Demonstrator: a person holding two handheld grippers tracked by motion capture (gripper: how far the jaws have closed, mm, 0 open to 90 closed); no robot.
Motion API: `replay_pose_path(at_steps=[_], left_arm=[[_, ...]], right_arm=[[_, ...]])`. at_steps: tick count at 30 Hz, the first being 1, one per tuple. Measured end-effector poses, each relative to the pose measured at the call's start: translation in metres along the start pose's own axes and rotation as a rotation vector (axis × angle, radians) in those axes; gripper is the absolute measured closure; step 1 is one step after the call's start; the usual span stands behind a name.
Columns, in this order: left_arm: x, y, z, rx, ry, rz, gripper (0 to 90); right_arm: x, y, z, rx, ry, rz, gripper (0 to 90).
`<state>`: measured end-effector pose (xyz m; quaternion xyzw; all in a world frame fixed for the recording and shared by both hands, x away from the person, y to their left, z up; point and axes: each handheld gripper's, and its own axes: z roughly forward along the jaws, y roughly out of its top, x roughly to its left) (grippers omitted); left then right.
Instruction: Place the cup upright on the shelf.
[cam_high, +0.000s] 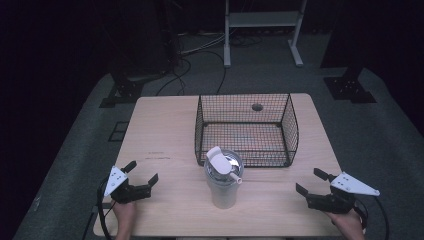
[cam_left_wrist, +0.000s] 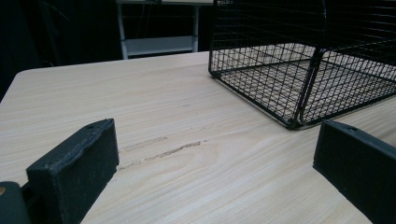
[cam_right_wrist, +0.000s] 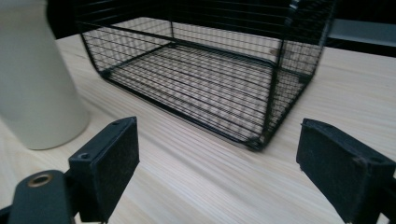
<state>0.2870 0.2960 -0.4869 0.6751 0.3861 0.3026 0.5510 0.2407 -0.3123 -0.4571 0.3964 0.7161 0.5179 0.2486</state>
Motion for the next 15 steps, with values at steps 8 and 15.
replay_pose_path(at_steps=[8,15], left_arm=[[0.0,0.0,0.0,-0.001,-0.001,-0.001,0.0],[0.0,0.0,0.0,-0.002,-0.001,-0.002,0.0]], right_arm=[[0.023,0.02,0.01,0.005,0.087,-0.069,11.5],[0.042,0.032,0.021,0.013,0.162,-0.118,10.8]])
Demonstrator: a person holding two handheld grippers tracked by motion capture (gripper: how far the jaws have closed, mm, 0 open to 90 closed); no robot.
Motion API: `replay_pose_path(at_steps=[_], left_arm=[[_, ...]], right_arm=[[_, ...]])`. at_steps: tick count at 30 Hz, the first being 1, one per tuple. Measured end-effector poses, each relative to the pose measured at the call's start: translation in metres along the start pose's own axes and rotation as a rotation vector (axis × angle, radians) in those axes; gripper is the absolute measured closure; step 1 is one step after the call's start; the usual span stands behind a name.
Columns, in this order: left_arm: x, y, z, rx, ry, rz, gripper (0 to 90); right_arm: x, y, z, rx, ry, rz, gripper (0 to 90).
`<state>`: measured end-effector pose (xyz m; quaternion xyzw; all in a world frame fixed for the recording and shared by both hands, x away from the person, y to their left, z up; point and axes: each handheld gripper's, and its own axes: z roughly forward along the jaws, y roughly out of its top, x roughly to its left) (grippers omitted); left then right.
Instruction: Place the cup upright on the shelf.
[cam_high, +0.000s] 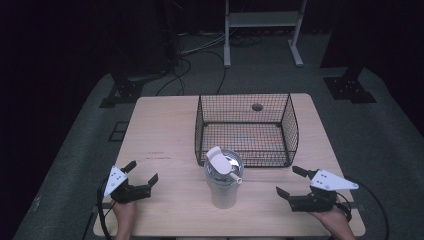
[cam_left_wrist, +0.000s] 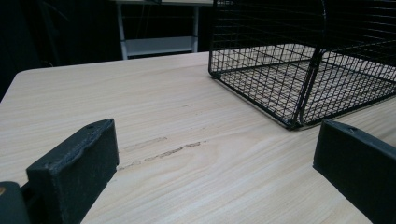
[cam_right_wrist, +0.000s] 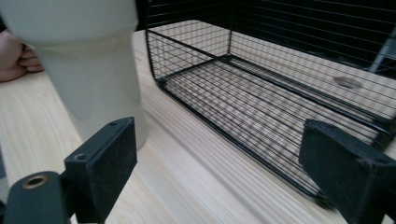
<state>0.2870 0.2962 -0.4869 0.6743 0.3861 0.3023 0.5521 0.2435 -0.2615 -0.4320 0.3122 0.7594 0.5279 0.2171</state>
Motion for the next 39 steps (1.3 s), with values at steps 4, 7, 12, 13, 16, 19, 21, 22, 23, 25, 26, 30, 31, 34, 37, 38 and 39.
replay_pose_path(at_steps=[4,7,12,13,16,19,21,22,23,25,26,30,31,34,37,38,39], left_arm=[[0.0,0.0,0.0,0.0,-0.001,0.001,0.0],[0.0,0.0,0.0,-0.003,0.0,-0.001,0.0],[0.0,0.0,0.0,-0.002,-0.001,0.001,0.0],[0.0,0.0,0.0,-0.002,-0.001,0.001,0.0],[0.0,0.0,0.0,-0.002,-0.002,0.001,0.0],[0.0,0.0,-0.001,-0.002,-0.002,0.002,0.0],[0.0,0.0,0.0,-0.003,-0.002,0.001,0.0],[0.0,0.0,0.0,-0.003,-0.002,0.002,0.0],[0.0,0.0,0.0,-0.003,-0.002,0.002,0.0],[0.0,0.0,0.0,-0.004,-0.002,0.001,0.0],[0.0,0.0,0.0,-0.004,-0.002,0.001,0.0],[0.0,0.0,0.0,-0.003,-0.002,0.001,0.0],[0.0,0.0,0.0,-0.003,-0.002,0.001,0.0],[0.0,0.0,0.0,-0.003,-0.003,0.001,0.0],[0.0,0.0,0.0,-0.004,-0.003,0.001,0.0],[0.0,0.0,0.0,-0.004,-0.003,0.0,0.0],[0.0,0.0,0.0,-0.004,-0.003,0.0,0.0]], right_arm=[[0.008,0.005,0.008,0.014,0.046,-0.013,10.6],[0.011,0.007,0.011,0.015,0.066,-0.022,10.6],[0.023,0.014,0.023,0.012,0.129,-0.042,9.8],[0.023,0.014,0.023,0.012,0.129,-0.042,9.8],[0.032,0.018,0.033,0.019,0.176,-0.052,9.5],[0.035,0.02,0.037,0.02,0.191,-0.059,9.5],[0.038,0.021,0.04,0.021,0.203,-0.063,9.5],[0.041,0.022,0.043,0.021,0.213,-0.067,9.5],[0.041,0.022,0.043,0.021,0.213,-0.067,9.5],[0.043,0.023,0.046,0.022,0.226,-0.069,9.5],[0.044,0.024,0.048,0.025,0.227,-0.072,9.4],[0.049,0.026,0.059,0.028,0.255,-0.082,9.4],[0.049,0.026,0.059,0.028,0.255,-0.082,9.4],[0.053,0.026,0.067,0.04,0.278,-0.086,9.4],[0.055,0.026,0.073,0.037,0.29,-0.084,9.4],[0.055,0.026,0.075,0.038,0.293,-0.081,9.4],[0.055,0.026,0.075,0.038,0.293,-0.081,9.4]])
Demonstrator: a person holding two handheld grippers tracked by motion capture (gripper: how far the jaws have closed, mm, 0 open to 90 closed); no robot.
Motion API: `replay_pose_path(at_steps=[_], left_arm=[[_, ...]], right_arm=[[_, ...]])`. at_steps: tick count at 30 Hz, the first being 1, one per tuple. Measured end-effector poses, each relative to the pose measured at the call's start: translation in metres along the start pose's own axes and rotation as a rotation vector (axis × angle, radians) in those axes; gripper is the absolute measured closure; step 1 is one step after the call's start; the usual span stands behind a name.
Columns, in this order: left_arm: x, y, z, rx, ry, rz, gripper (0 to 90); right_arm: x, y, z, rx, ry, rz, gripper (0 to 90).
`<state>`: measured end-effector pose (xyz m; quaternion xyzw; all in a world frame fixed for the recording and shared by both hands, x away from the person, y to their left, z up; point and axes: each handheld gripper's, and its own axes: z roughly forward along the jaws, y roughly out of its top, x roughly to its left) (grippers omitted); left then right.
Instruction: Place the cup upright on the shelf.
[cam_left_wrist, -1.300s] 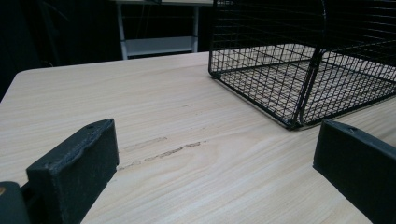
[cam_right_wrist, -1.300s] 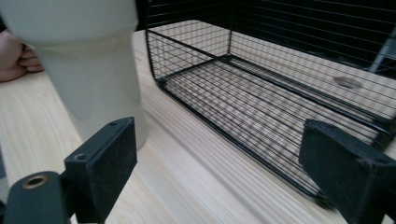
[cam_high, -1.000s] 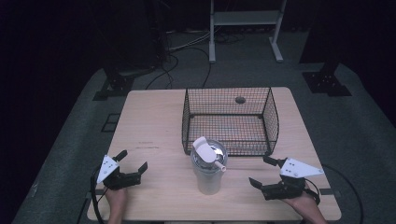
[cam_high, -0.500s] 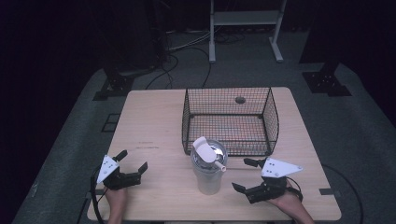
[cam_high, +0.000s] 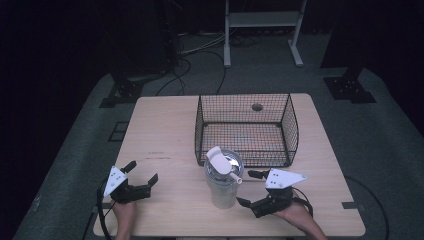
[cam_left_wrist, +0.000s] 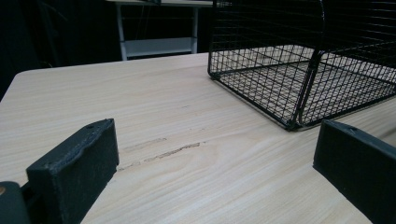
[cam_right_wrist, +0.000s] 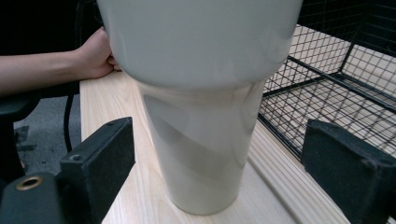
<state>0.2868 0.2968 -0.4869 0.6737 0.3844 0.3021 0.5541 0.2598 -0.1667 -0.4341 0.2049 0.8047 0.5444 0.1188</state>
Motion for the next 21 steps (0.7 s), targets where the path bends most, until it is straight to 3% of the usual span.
replay_pose_path(at_steps=[10,21], left_arm=[[0.0,0.0,0.0,-0.001,-0.001,-0.001,0.0],[0.0,0.0,0.0,-0.001,-0.001,-0.003,0.0]], right_arm=[[0.002,-0.001,0.02,-0.016,0.029,0.015,9.4],[0.003,-0.001,0.034,-0.03,0.026,0.008,9.1]])
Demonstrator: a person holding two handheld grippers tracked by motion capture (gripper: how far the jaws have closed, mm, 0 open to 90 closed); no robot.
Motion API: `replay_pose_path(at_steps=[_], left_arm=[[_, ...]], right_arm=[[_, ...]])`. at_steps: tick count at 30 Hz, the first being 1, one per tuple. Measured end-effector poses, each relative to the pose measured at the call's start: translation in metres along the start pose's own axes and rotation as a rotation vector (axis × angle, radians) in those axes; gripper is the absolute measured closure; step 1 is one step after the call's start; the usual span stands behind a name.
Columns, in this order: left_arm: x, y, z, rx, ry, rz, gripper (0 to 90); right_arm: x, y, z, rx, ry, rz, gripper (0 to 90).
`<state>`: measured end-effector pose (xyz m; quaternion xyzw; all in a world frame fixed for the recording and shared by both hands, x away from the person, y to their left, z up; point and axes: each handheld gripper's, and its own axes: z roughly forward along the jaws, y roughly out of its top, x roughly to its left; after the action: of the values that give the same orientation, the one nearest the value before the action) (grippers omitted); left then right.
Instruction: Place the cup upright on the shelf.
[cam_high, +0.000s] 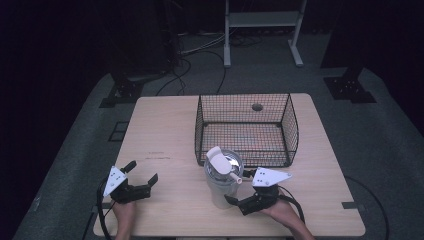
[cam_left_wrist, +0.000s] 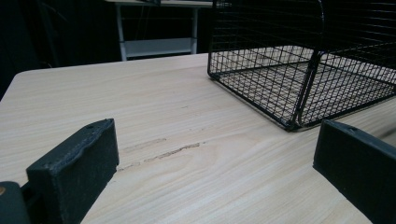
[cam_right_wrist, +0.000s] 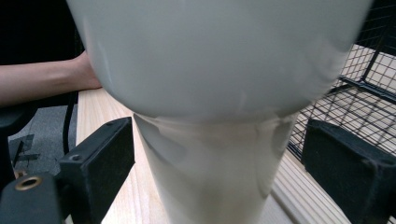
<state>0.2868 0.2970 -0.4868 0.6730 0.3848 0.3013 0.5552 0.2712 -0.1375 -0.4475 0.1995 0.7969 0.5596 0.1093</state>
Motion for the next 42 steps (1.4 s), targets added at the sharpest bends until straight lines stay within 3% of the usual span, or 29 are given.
replay_pose_path(at_steps=[14,42], left_arm=[[0.0,0.0,0.0,0.0,-0.001,0.001,0.0],[0.0,0.0,0.0,0.0,-0.002,0.001,0.0]], right_arm=[[0.003,-0.001,0.019,-0.043,-0.007,-0.002,7.9],[0.005,-0.003,0.027,-0.085,-0.014,-0.009,8.5]])
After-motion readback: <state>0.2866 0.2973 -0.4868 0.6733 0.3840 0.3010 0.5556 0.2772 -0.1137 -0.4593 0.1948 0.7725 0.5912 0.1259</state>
